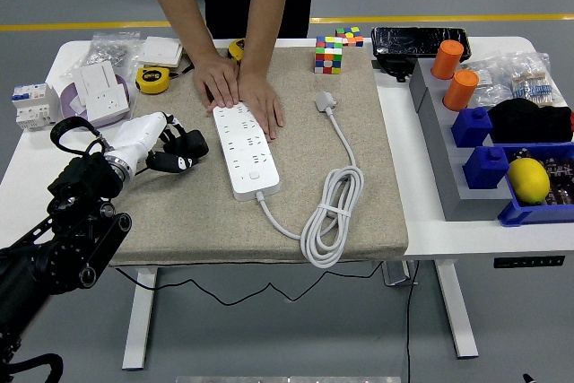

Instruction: Pick up the plug,place it near the board,insert it into the board,press the button

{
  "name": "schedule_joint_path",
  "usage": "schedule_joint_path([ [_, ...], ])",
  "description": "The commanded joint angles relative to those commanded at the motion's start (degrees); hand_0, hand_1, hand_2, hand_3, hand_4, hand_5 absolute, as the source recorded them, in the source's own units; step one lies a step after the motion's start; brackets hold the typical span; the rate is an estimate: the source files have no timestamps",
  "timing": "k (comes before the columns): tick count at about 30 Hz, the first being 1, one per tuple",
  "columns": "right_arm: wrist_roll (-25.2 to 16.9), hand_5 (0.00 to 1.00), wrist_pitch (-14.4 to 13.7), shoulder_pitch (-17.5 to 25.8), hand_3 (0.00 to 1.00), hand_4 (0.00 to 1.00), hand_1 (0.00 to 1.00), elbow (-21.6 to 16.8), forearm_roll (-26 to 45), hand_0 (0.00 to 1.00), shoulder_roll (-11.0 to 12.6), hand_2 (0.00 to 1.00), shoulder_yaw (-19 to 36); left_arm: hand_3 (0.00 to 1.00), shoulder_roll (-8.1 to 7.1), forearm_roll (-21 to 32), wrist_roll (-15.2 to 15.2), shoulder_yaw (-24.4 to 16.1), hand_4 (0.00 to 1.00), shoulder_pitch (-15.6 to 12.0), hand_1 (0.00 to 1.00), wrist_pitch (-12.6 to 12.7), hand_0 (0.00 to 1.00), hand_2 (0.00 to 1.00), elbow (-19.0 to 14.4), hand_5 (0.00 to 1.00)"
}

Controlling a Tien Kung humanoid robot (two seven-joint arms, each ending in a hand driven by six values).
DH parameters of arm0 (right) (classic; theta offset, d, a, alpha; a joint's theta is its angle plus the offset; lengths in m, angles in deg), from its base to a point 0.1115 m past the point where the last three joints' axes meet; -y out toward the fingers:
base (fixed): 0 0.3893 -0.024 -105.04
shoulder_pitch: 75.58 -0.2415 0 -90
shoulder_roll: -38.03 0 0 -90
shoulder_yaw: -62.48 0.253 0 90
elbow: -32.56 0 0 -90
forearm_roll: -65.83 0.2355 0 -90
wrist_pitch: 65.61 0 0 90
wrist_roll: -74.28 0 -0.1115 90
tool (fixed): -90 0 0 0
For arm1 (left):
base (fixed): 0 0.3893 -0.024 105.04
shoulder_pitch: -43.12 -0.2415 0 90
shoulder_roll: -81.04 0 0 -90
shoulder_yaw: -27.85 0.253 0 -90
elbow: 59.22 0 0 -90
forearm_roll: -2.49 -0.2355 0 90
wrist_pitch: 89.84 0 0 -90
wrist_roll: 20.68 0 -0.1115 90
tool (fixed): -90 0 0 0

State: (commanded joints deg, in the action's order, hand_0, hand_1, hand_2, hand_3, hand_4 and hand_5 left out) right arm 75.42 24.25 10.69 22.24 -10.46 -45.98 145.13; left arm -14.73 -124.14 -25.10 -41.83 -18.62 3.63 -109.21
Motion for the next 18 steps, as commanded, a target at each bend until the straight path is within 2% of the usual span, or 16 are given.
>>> schedule_joint_path([
  [2,0.0,0.998,0.0,0.0,0.793,0.998,0.794,0.0,0.1,0.913,0.0,0.774,0.0,0.551,0.01,0.1,0.0,-0.1,0.853,0.1,0.686,-0.1,0.605,0.585,0.0,0.294],
  [3,0.0,0.998,0.0,-0.1,0.794,0.998,0.795,0.0,0.1,0.913,0.0,0.774,0.0,0.592,0.0,0.1,0.0,-0.2,0.973,0.1,0.757,-0.4,0.707,0.679,-0.1,0.396],
  [8,-0.1,0.998,0.1,-0.2,0.794,0.998,0.795,0.0,0.1,0.913,0.0,0.774,0.0,0.592,-0.33,0.6,-0.1,-0.3,0.973,0.3,0.757,-2.3,0.707,0.679,-0.8,0.396],
  [9,-0.1,0.998,0.1,-0.2,0.793,0.998,0.795,0.0,0.1,0.913,-0.1,0.774,0.1,0.708,-0.4,0.8,-0.2,-0.4,0.998,0.3,0.826,-2.8,0.793,0.735,-0.9,0.537],
  [14,0.0,0.998,0.0,-0.2,0.793,0.998,0.795,0.0,0.1,0.913,-0.1,0.774,0.2,0.708,-0.82,1.4,-1.0,-0.6,0.998,0.3,0.826,-6.6,0.793,0.735,-2.1,0.537],
  [15,-0.1,0.998,0.0,-0.2,0.794,0.998,0.794,0.0,0.1,0.913,-0.1,0.774,0.2,0.792,-0.91,1.7,-1.2,-0.7,0.998,0.2,0.921,-7.2,0.895,0.811,-2.4,0.62],
  [18,-0.1,0.998,0.0,-0.2,0.794,0.998,0.794,0.0,0.3,0.913,-0.1,0.774,0.1,0.792,-0.92,2.9,-1.6,-1.9,0.998,-0.3,0.921,-8.3,0.895,0.811,-4.0,0.62],
])
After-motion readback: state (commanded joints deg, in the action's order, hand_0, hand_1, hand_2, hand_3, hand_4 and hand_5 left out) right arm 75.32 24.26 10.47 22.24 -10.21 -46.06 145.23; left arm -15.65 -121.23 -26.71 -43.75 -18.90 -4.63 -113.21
